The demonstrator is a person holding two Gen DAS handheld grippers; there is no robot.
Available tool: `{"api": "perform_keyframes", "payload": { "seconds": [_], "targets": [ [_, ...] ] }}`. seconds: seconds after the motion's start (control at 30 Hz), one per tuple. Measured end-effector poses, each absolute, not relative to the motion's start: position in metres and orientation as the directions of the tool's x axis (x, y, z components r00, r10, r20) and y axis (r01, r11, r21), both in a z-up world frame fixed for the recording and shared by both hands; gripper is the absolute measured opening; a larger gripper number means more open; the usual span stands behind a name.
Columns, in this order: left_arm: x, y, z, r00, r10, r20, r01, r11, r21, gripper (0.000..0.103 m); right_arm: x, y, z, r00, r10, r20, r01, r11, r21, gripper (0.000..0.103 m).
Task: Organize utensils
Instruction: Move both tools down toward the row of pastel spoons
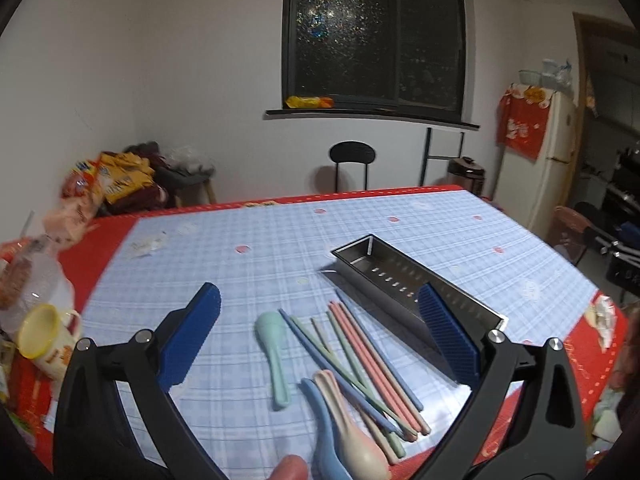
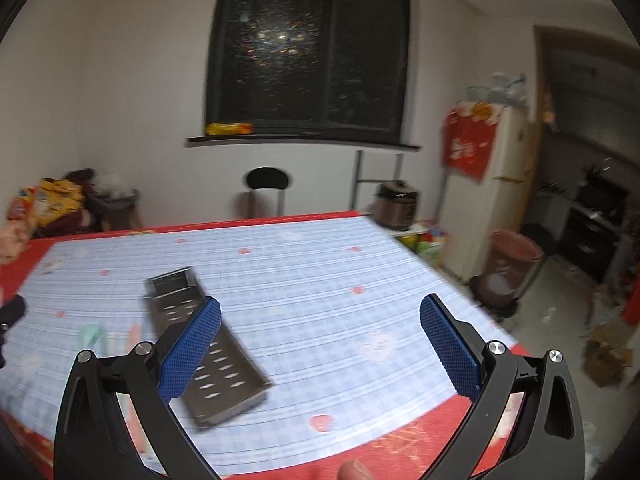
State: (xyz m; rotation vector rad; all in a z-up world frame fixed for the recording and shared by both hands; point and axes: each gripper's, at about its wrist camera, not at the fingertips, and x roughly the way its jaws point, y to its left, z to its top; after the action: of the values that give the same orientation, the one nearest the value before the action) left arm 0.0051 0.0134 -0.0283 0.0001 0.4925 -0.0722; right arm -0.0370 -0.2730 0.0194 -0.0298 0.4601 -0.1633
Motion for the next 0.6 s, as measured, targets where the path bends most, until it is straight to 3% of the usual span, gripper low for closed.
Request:
{"api": "perform_keyframes", "payload": {
  "seconds": [0.2, 0.37, 0.47, 0.6],
  "targets": [
    [-0.003, 0.029, -0.039, 0.889, -0.082, -0.451, 0.090, 0.996, -0.004, 0.098, -0.022, -0.260, -0.001, 0.865, 0.049, -0.499, -0.039, 0.999, 0.031, 0.098],
    [-0.007, 0.045, -0.053, 0.879, -0.054, -0.473, 0.071, 0.997, 0.018, 0.098, -0.023, -0.234, -0.015, 0.841, 0.229, -0.490, -0.213, 0.973, 0.090, 0.098],
    [-0.009, 0.054, -0.063, 0.863, -0.049, -0.503, 0.067, 0.998, 0.016, 0.098, -0.026, -0.223, -0.022, 0.833, 0.293, -0.469, -0.268, 0.956, 0.121, 0.098],
    [-0.012, 0.058, -0.082, 0.835, -0.043, -0.548, 0.057, 0.998, 0.009, 0.098, -0.019, -0.207, -0.034, 0.773, 0.324, -0.546, -0.316, 0.942, 0.112, 0.098]
  ]
}}
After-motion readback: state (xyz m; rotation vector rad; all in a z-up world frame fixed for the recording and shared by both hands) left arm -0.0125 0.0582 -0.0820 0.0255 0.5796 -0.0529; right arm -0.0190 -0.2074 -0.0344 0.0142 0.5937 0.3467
